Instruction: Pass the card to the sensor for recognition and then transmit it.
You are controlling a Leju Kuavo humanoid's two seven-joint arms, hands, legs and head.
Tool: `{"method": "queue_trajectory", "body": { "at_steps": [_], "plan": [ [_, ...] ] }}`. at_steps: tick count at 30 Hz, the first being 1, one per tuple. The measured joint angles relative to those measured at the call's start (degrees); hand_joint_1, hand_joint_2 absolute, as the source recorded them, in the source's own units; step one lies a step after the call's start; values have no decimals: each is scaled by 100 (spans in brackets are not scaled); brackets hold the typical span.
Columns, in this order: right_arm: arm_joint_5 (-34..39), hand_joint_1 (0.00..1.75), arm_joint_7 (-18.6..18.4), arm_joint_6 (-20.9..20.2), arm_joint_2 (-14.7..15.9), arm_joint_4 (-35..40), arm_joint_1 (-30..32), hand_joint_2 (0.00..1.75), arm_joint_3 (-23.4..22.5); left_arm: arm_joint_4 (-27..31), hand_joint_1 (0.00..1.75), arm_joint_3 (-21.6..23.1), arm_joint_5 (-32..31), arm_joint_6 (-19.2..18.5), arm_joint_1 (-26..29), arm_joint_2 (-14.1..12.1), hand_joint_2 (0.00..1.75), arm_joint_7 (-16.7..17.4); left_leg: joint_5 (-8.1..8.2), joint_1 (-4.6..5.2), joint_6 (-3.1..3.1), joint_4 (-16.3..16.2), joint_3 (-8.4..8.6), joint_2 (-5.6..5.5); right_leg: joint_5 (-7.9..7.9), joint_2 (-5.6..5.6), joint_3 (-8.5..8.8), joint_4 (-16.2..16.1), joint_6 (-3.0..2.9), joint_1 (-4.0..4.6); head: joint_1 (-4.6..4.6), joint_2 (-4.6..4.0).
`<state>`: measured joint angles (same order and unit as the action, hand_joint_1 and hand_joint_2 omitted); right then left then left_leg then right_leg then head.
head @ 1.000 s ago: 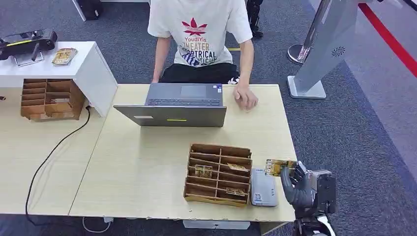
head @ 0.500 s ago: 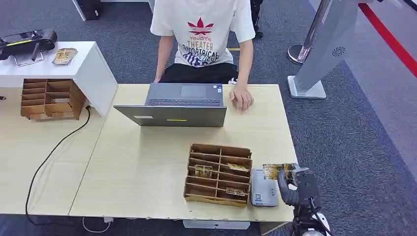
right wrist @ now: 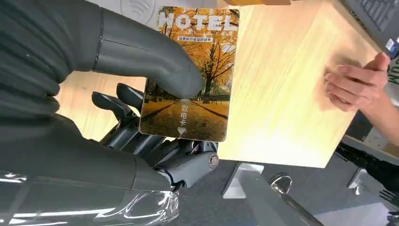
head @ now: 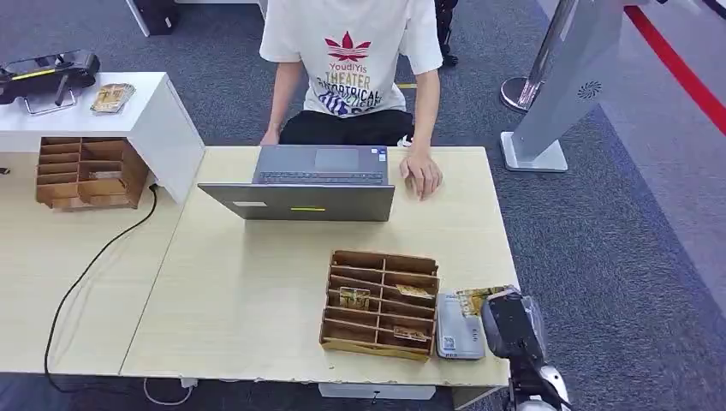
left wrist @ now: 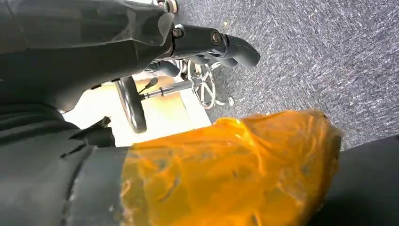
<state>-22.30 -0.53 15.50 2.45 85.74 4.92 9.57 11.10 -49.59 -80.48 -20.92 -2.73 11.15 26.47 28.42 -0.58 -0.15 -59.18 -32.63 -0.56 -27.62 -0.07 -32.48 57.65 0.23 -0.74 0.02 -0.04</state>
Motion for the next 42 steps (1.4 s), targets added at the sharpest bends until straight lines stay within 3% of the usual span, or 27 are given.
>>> {"method": "queue_trajectory", "body": {
  "at_steps": [20,42],
  "plan": [
    [-767,175,-393,-101,-87,-606,-158,175,201,0,0,-103,2,0,-2,15,0,48,0,0,0,0,0,0,0,0,0,0,0,0,0,0],
    [-1259,175,-579,4,-157,-966,-342,175,203,0,0,-122,-28,0,-5,22,0,50,0,0,0,0,2,0,0,0,0,0,0,0,0,0]
  ]
}}
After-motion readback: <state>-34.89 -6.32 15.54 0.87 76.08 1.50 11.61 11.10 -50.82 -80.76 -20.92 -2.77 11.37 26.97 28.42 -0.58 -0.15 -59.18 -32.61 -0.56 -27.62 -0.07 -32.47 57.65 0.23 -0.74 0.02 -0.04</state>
